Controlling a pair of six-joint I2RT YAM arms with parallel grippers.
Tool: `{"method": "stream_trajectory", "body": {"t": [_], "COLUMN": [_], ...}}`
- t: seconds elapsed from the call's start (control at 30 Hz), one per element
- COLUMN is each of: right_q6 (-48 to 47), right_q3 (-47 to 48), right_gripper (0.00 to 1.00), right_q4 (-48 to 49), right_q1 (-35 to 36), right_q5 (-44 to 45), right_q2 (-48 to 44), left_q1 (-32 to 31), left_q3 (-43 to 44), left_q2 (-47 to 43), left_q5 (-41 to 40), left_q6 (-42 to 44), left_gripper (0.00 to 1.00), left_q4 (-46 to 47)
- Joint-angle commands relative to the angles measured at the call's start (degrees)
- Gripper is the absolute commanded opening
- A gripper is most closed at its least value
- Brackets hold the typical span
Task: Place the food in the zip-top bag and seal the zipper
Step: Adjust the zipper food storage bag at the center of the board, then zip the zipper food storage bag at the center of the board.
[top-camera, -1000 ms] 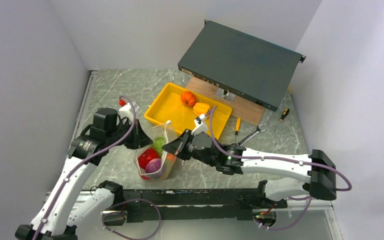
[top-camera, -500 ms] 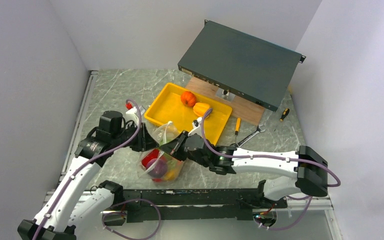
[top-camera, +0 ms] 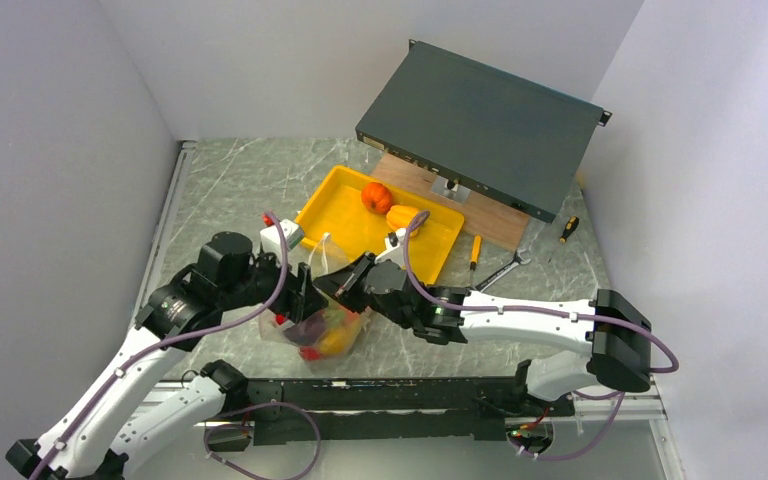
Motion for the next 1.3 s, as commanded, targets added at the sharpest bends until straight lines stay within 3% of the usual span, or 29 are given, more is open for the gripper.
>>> {"method": "stream_trajectory", "body": {"t": [0.0,0.13,0.27,0.3,0.4,0.47,0.5,0.57,0.67,0.77,0.97,1.1,1.27], "right_q6": [2.2,2.6,2.0,1.1,-6.4,-19.7,-27.2,-43.3,-63.6,-75.6,-78.8,-81.8,-77.3], "right_q3": [4.0,3.8,2.3,1.6,-0.8,-3.5,-5.1,-6.8,-3.4,-1.7,-5.8,-7.6,-11.1], "right_gripper": [0.0,0.0,0.0,0.05,0.41,0.6,0.69,0.77,0.86,0.9,0.99,0.99,0.97], "right_q4": [2.5,2.6,2.6,2.7,1.8,4.2,6.3,9.7,-1.5,-6.6,4.2,8.6,19.8], "right_q1": [-0.2,-0.3,-0.3,-0.4,-1.1,-3.8,-6.1,-12.2,-18.9,-23.9,-27.3,-29.7,-34.6], "right_q5": [2.5,2.0,1.4,1.1,0.9,-1.8,-6.5,-21.7,-32.9,-45.4,-57.6,-70.1,-83.8], "right_q2": [-1.1,-1.4,-2.6,-3.1,-5.7,-9.1,-11.2,-14.3,-16.7,-16.7,-15.2,-12.0,-9.3], "left_q1": [-4.0,-6.5,-7.1,-7.1,-7.1,-7.1,-7.1,-7.1,-7.1,-7.1,-7.1,-7.1,-7.1], "left_q3": [0.7,0.9,1.8,2.1,2.7,3.2,3.6,3.8,4.5,4.0,0.8,-1.3,-0.4], "left_q2": [0.8,2.4,4.0,4.3,4.0,3.6,3.4,3.1,3.2,2.3,-3.2,-5.8,-5.9], "left_q5": [-8.6,-12.6,-18.0,-18.8,-20.7,-20.8,-20.3,-18.7,-15.2,-10.5,-0.3,6.2,10.3], "left_q6": [2.8,2.5,1.4,1.4,2.7,5.7,7.9,13.2,21.0,26.1,31.6,33.8,34.6], "left_gripper": [0.78,0.66,0.34,0.25,0.06,0.0,0.0,0.0,0.0,0.0,0.0,0.0,0.0], "left_q4": [-1.3,-1.8,-3.0,-3.2,-3.7,-3.9,-4.0,-4.2,-4.6,-3.3,2.5,3.4,0.8]}}
